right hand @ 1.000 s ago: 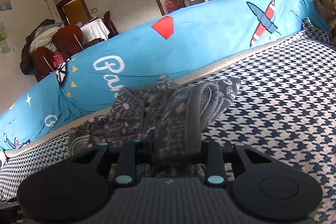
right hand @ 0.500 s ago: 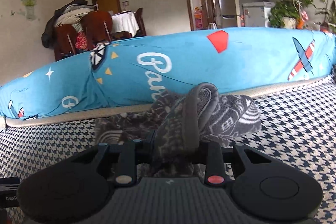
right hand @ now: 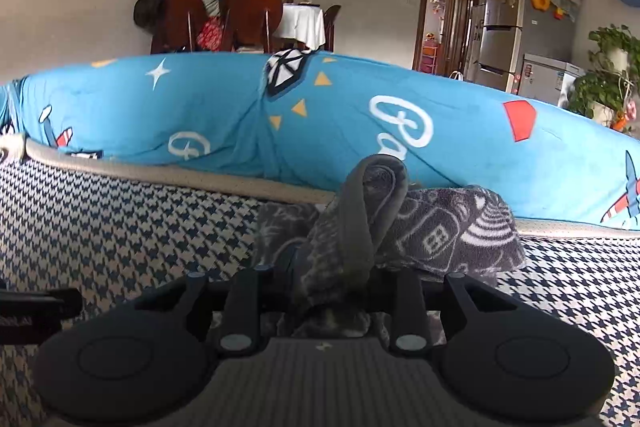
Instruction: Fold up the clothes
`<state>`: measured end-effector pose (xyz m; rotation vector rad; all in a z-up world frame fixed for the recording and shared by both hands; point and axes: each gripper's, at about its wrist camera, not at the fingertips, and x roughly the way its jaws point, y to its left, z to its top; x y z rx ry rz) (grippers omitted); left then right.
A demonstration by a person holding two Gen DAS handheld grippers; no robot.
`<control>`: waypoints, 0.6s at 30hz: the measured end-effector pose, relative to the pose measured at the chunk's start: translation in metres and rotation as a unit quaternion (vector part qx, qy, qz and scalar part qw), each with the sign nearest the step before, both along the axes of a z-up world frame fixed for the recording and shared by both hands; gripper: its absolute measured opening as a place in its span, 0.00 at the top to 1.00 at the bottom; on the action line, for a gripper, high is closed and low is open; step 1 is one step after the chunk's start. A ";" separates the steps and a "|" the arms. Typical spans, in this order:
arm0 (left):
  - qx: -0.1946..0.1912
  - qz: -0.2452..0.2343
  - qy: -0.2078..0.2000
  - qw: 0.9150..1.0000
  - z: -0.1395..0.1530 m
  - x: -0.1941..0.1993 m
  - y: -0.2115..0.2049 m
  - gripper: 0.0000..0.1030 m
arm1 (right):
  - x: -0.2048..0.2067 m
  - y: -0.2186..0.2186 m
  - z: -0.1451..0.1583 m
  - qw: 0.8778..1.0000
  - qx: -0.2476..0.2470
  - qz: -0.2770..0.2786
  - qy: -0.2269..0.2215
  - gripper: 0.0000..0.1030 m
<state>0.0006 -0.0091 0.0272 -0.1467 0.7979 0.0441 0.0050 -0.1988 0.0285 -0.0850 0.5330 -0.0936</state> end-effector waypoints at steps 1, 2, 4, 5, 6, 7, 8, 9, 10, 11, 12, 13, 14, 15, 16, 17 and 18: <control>-0.002 0.005 0.000 1.000 0.000 0.000 0.004 0.00 | 0.004 0.005 -0.004 1.000 -0.005 0.005 0.008 0.71; -0.004 0.010 0.001 1.000 0.001 0.001 0.008 0.00 | 0.007 0.010 -0.009 1.000 -0.010 0.009 0.016 0.71; -0.009 0.020 0.002 1.000 0.001 0.001 0.014 0.00 | 0.014 0.021 -0.019 0.999 -0.019 0.021 0.036 0.71; -0.012 0.023 0.003 1.000 0.002 0.002 0.017 0.00 | 0.018 0.026 -0.025 0.998 -0.024 0.029 0.049 0.70; -0.014 0.027 0.003 1.000 0.002 0.002 0.019 0.00 | 0.021 0.030 -0.030 0.998 -0.028 0.031 0.055 0.69; -0.017 0.028 0.004 0.999 0.002 0.003 0.020 0.00 | 0.022 0.033 -0.033 0.998 -0.029 0.032 0.053 0.65; -0.019 0.029 0.004 0.999 0.002 0.003 0.021 0.00 | 0.022 0.034 -0.033 0.998 -0.024 0.036 0.053 0.63; -0.021 0.031 0.004 0.999 0.002 0.004 0.023 0.00 | 0.023 0.034 -0.034 0.998 -0.018 0.040 0.054 0.56; -0.022 0.032 0.004 0.999 0.003 0.004 0.023 0.00 | 0.024 0.035 -0.034 0.997 -0.013 0.045 0.054 0.47; -0.021 0.032 0.004 0.999 0.003 0.005 0.023 0.00 | 0.024 0.036 -0.034 0.997 -0.008 0.049 0.055 0.44; -0.021 0.031 0.003 0.999 0.003 0.005 0.023 0.00 | 0.024 0.033 -0.032 0.997 0.003 0.050 0.055 0.42; -0.021 0.032 0.002 0.999 0.003 0.005 0.023 0.00 | 0.023 0.030 -0.029 0.997 0.014 0.051 0.056 0.42; -0.023 0.033 0.001 0.999 0.004 0.006 0.023 0.00 | 0.023 0.028 -0.027 0.997 0.024 0.051 0.056 0.42; -0.025 0.033 0.000 0.999 0.005 0.006 0.023 0.00 | 0.022 0.025 -0.025 0.996 0.035 0.052 0.056 0.42; -0.026 0.034 -0.001 0.999 0.005 0.007 0.023 0.00 | 0.021 0.021 -0.022 0.996 0.047 0.052 0.057 0.42; -0.027 0.034 -0.003 0.999 0.006 0.007 0.022 0.00 | 0.019 0.017 -0.018 0.995 0.061 0.055 0.056 0.42; -0.027 0.034 -0.005 0.999 0.007 0.007 0.022 0.00 | 0.017 0.013 -0.014 0.994 0.076 0.057 0.055 0.42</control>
